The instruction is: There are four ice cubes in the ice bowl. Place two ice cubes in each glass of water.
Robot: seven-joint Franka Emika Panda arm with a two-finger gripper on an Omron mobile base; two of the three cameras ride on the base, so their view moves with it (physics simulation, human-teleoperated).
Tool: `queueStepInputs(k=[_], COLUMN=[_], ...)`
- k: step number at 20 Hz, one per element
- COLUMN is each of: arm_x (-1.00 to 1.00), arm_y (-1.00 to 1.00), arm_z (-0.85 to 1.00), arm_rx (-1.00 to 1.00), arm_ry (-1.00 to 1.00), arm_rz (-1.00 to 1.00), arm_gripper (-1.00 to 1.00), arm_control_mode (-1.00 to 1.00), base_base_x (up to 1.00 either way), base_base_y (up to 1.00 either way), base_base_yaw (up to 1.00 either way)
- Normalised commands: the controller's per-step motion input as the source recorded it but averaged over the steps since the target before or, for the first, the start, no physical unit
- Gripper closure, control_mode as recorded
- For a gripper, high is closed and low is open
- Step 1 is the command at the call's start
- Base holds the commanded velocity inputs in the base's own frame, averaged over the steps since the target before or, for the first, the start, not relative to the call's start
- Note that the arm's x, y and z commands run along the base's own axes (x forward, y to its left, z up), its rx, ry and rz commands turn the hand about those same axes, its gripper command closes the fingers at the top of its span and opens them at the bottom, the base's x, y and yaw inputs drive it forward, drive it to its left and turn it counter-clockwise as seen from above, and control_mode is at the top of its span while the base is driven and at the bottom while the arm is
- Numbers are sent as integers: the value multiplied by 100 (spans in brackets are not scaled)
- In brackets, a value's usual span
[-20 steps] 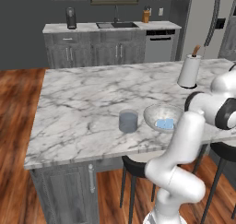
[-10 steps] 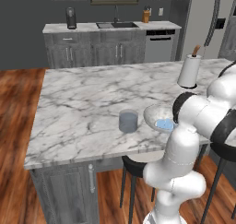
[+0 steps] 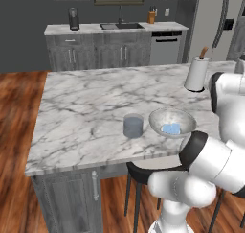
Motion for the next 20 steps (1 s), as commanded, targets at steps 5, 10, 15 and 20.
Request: queueStepInputs(k=[5,10,15,20], arm_x=[-5,-1,24,55], arm_y=[100,100,92,53], arm_z=[36,10,0,-18], arm_rx=[-1,1,18,20], arm_ry=[22,15,-5,10], arm_rz=[2,1,0,0], arm_gripper=[-100,-100,-100,-100], arm_control_mode=[-100,-100,-100,-100], base_base_x=[0,0,0,0], base_base_y=[0,0,0,0], base_base_yaw=[0,0,0,0])
